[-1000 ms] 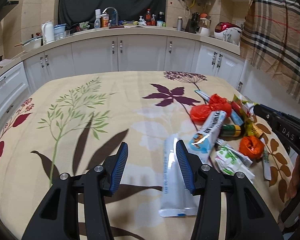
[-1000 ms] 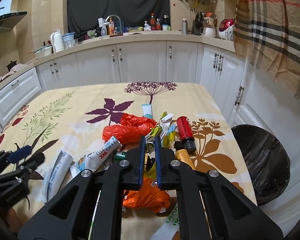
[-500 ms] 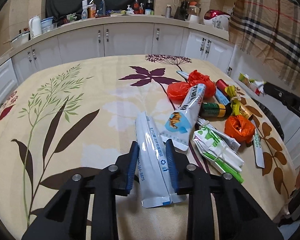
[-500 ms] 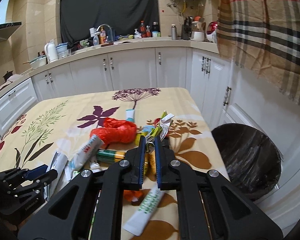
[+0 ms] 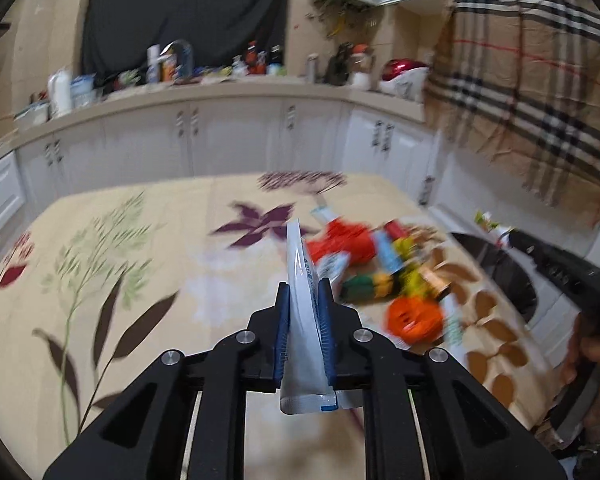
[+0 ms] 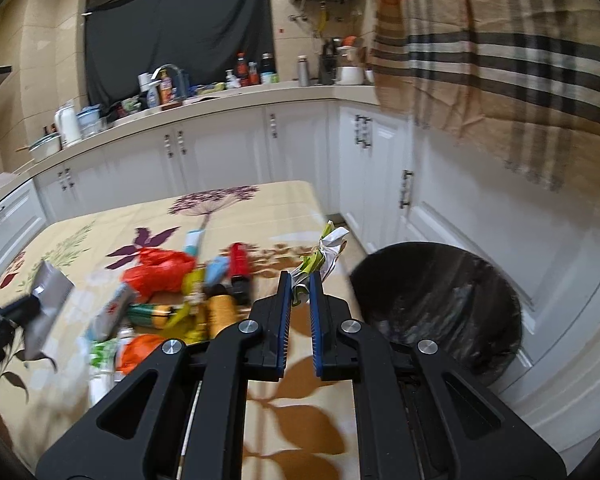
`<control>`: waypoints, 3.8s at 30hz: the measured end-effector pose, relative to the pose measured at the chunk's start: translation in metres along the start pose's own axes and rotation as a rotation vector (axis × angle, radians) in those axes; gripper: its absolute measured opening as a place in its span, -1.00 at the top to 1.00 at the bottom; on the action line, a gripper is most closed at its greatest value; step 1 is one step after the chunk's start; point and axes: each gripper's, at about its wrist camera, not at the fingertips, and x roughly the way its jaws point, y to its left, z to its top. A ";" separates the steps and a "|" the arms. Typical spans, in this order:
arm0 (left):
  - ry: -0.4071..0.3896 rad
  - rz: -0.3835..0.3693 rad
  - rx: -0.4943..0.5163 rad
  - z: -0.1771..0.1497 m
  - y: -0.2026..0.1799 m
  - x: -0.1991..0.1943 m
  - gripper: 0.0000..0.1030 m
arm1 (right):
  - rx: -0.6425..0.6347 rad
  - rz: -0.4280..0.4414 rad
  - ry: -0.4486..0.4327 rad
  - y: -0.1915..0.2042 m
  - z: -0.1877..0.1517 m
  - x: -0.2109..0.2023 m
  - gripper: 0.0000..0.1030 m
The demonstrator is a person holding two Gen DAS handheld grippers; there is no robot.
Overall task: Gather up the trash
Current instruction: 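Carry the wrapper to the bin and open the right tool to drop it, then grasp the yellow-and-white wrapper on the table with the right tool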
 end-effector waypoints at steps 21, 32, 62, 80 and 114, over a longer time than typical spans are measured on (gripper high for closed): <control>0.006 -0.267 0.285 0.070 -0.189 0.114 0.70 | 0.114 -0.165 0.001 -0.116 0.012 0.042 0.82; 0.048 -0.262 0.339 0.075 -0.234 0.169 0.62 | 0.176 -0.225 0.019 -0.156 0.011 0.069 0.70; 0.040 -0.005 0.137 0.043 -0.057 0.068 -0.14 | 0.086 -0.055 0.032 -0.040 0.003 0.011 0.09; 0.068 0.234 -0.050 -0.007 0.083 0.012 -0.15 | -0.088 0.086 0.119 0.080 -0.001 0.038 0.09; 0.108 0.080 0.033 -0.004 0.031 0.043 -0.19 | -0.019 0.050 0.114 0.035 0.013 0.039 0.67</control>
